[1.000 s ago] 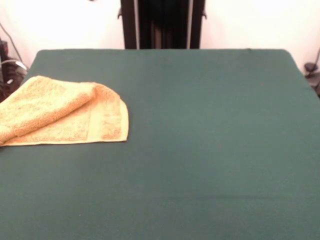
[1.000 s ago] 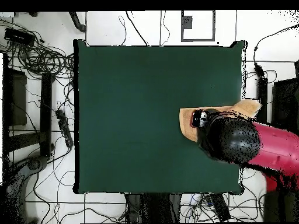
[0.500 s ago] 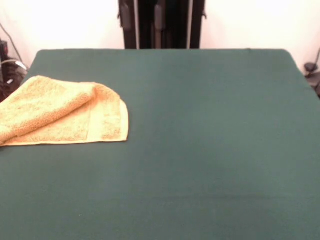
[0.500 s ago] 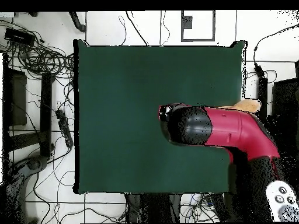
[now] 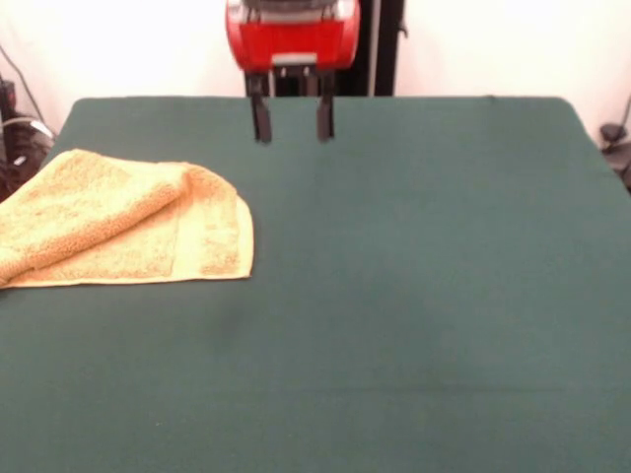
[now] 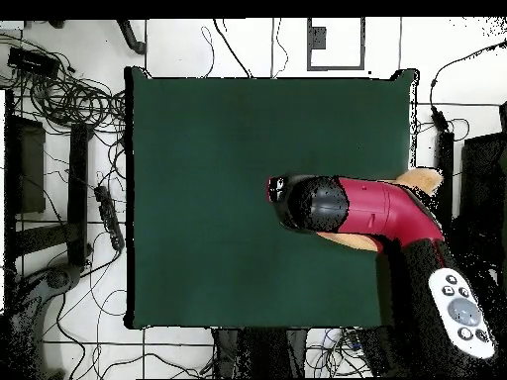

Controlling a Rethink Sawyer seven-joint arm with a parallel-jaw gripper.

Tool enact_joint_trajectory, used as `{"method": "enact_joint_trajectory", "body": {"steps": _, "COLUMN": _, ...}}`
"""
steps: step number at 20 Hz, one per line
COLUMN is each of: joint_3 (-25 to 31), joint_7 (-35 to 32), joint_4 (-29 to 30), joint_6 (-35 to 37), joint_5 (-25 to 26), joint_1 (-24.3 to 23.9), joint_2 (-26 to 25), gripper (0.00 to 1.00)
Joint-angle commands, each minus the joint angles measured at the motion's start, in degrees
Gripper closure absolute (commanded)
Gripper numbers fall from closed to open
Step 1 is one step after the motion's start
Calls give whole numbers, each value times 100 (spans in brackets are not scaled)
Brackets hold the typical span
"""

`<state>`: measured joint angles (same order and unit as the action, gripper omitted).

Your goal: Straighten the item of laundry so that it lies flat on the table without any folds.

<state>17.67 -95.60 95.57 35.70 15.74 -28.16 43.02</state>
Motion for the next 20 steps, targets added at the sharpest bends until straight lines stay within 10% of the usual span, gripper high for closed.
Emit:
{"method": "enact_joint_trajectory", "body": {"steps": 1, "joint_3": 39, "joint_7": -270, "joint_4": -169, "joint_6": -704, "joint_5": 364, "joint_1": 3, "joint_2": -973, "gripper": 0}}
{"method": "enact_joint_trajectory", "body": {"steps": 20, "joint_3": -26, "joint_7": -193, "joint_4": -746, "joint_6": -1079, "joint_5": 736, "joint_1": -238, "joint_2": -1709, "gripper": 0}}
